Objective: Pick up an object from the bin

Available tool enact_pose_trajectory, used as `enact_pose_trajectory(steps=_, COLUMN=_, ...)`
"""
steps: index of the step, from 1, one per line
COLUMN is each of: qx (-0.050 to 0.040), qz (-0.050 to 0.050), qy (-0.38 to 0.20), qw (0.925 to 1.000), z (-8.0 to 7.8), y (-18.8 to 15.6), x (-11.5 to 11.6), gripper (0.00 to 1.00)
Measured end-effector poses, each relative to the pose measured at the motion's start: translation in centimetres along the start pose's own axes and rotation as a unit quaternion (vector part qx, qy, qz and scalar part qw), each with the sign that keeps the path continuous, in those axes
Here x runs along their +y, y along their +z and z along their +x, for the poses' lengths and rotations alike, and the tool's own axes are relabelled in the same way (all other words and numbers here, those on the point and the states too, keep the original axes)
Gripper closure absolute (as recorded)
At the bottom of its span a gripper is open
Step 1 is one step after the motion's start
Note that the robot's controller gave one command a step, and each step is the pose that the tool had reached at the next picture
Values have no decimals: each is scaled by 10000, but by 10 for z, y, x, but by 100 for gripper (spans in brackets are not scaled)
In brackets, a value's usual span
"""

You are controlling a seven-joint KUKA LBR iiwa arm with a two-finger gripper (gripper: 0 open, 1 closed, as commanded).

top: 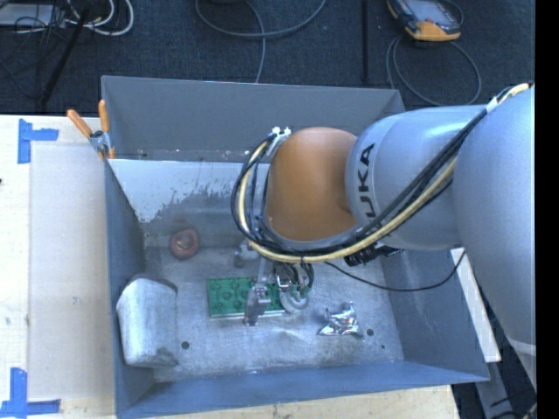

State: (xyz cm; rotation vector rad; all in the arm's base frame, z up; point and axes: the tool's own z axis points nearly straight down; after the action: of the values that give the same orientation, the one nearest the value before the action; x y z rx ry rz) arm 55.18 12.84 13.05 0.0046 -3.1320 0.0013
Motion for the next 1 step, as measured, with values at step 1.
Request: enact_pose_trajectory(steps=1, qx=-18, qz=5, qy=-556, qw=9984, z=-13, y=53, x=-5, gripper=0)
